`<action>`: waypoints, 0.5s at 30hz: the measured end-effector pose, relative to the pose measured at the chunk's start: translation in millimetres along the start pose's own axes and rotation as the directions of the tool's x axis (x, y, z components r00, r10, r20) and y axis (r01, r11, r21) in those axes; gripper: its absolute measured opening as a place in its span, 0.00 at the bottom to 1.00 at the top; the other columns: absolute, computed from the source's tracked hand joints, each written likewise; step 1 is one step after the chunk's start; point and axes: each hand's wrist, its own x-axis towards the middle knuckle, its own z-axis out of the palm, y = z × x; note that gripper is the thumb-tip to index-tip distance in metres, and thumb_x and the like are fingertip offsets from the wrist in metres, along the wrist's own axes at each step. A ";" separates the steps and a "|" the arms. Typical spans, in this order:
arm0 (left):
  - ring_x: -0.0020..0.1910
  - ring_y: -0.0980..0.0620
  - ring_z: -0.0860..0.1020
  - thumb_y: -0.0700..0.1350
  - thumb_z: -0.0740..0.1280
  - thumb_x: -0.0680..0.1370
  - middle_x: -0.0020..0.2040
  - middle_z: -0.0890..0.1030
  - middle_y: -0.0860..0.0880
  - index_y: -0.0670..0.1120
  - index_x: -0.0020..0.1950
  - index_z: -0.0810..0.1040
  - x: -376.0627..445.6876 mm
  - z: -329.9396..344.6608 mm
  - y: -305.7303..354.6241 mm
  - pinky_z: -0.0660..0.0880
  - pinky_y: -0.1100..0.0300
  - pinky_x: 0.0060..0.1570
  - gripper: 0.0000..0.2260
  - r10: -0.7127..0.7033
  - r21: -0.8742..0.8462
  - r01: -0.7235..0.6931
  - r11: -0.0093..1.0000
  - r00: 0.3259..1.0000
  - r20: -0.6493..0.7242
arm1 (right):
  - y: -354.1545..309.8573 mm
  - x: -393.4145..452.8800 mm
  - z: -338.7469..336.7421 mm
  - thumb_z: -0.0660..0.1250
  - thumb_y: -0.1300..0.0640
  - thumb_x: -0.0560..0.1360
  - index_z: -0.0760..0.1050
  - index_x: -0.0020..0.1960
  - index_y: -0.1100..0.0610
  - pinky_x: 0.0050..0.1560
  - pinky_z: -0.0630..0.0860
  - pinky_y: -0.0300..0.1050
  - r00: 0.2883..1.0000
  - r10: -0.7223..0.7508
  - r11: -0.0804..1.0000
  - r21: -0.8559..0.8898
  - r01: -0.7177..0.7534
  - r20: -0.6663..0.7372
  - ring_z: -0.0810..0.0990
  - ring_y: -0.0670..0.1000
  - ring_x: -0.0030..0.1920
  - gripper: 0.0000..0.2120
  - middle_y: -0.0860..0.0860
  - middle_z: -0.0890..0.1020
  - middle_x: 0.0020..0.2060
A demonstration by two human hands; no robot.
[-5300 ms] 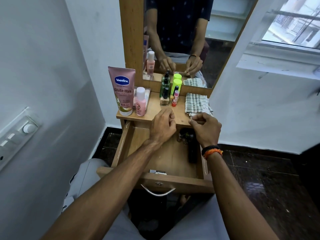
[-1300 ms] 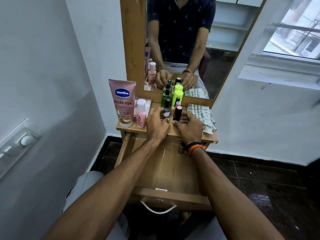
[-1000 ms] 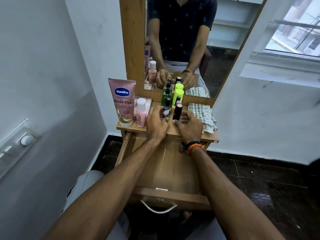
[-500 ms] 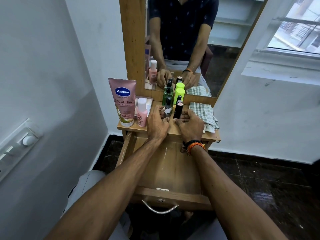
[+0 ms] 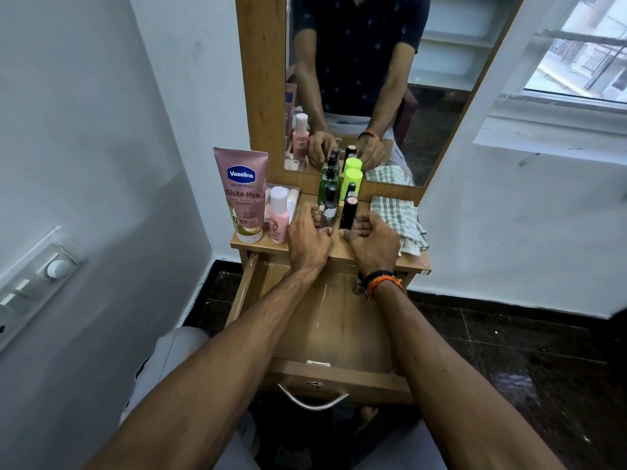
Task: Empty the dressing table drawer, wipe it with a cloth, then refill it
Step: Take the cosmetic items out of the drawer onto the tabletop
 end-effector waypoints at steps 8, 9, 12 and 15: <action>0.50 0.52 0.79 0.38 0.76 0.71 0.51 0.78 0.50 0.46 0.57 0.75 -11.7 1.9 -0.1 0.81 0.55 0.48 0.18 0.006 0.038 -0.005 0.999 1.000 -0.015 | -1.5 -7.0 -12.1 0.79 0.55 0.69 0.81 0.53 0.56 0.50 0.81 0.42 0.998 0.032 0.999 0.011 -0.031 -0.058 0.81 0.45 0.42 0.14 0.45 0.82 0.40; 0.51 0.51 0.78 0.38 0.76 0.71 0.51 0.78 0.50 0.46 0.57 0.74 -14.4 2.7 -1.0 0.81 0.53 0.49 0.18 0.005 0.044 -0.005 0.999 1.000 -0.020 | -1.6 -7.7 -14.5 0.79 0.56 0.70 0.81 0.53 0.56 0.50 0.81 0.40 0.998 0.033 0.999 0.012 -0.033 -0.060 0.81 0.44 0.42 0.14 0.45 0.82 0.40; 0.51 0.51 0.77 0.36 0.73 0.71 0.51 0.76 0.51 0.47 0.57 0.73 -25.3 2.5 -0.6 0.80 0.50 0.51 0.18 0.022 0.028 -0.021 0.999 0.999 -0.039 | 0.2 -13.1 -23.1 0.77 0.58 0.71 0.81 0.54 0.57 0.47 0.75 0.28 0.996 0.066 0.998 0.020 -0.065 -0.061 0.81 0.44 0.43 0.12 0.48 0.84 0.43; 0.47 0.50 0.76 0.36 0.71 0.72 0.47 0.74 0.52 0.48 0.53 0.72 -38.3 -1.3 2.5 0.79 0.50 0.46 0.14 0.129 0.013 -0.129 0.992 0.990 -0.055 | 4.7 -26.0 -31.6 0.74 0.58 0.73 0.82 0.53 0.55 0.46 0.74 0.27 0.990 0.094 0.996 0.006 -0.093 -0.105 0.81 0.43 0.44 0.08 0.48 0.85 0.44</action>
